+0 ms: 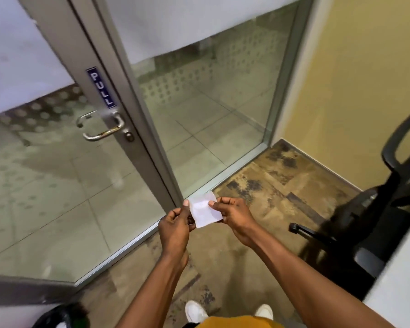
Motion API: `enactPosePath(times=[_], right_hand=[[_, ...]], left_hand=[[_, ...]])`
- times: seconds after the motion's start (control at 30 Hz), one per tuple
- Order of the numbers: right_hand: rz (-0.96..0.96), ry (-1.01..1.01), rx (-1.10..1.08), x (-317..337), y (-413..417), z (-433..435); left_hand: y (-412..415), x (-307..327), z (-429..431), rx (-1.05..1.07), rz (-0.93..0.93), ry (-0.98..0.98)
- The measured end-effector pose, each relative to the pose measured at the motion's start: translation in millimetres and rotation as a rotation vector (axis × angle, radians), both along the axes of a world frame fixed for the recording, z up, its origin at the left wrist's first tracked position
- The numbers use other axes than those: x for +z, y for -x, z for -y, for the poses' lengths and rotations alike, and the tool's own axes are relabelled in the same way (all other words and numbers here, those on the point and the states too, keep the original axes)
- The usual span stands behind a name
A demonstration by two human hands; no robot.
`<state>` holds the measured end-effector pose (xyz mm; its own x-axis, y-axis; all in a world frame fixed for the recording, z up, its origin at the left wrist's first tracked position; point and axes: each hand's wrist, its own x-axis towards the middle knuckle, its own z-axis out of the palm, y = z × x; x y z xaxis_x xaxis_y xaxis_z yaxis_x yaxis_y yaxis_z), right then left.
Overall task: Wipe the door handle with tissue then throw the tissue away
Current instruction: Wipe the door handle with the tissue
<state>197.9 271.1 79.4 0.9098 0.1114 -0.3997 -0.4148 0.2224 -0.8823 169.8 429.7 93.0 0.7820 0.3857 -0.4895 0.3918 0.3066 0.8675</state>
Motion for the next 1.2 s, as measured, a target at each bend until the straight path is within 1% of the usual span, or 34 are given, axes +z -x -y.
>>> enactPosePath(times=[0.17,0.3,0.47,0.6,0.67,0.73,0.83,0.87,0.93,0.97,1.03,1.13,1.2], right_hand=[[-0.034,-0.093,0.052,5,-18,-54],[-0.027,-0.092,0.129,-1,-23,-87],[-0.077,-0.075,0.124,-1,-36,-113],[-0.100,0.012,0.058,5,-68,-129],[-0.073,0.071,-0.006,8,-92,-136],[0.000,0.156,-0.044,13,-121,-141],[0.176,0.293,-0.062,21,-167,-146],[0.250,0.351,-0.077,24,-184,-148],[0.459,0.494,-0.105,31,-214,-154],[0.568,0.559,-0.110,38,-230,-160],[0.722,0.650,-0.100,48,-260,-172],[0.888,0.689,-0.065,59,-294,-191],[1.034,0.721,-0.027,59,-311,-203]], left_hand=[[-3,9,-54,-0.034,0.003,0.086],[-3,8,-90,-0.030,-0.011,0.126],[-9,7,-118,-0.026,-0.007,0.037],[-29,7,-133,0.060,-0.011,-0.076],[-42,8,-138,0.106,-0.017,-0.136],[-57,12,-143,0.135,-0.006,-0.215],[-80,22,-151,0.145,0.020,-0.401],[-90,28,-154,0.152,0.035,-0.469],[-111,43,-160,0.173,0.079,-0.616],[-124,51,-164,0.193,0.108,-0.696],[-146,65,-173,0.227,0.180,-0.881],[-174,90,-189,0.260,0.280,-1.173],[-191,108,-204,0.297,0.342,-1.389]])
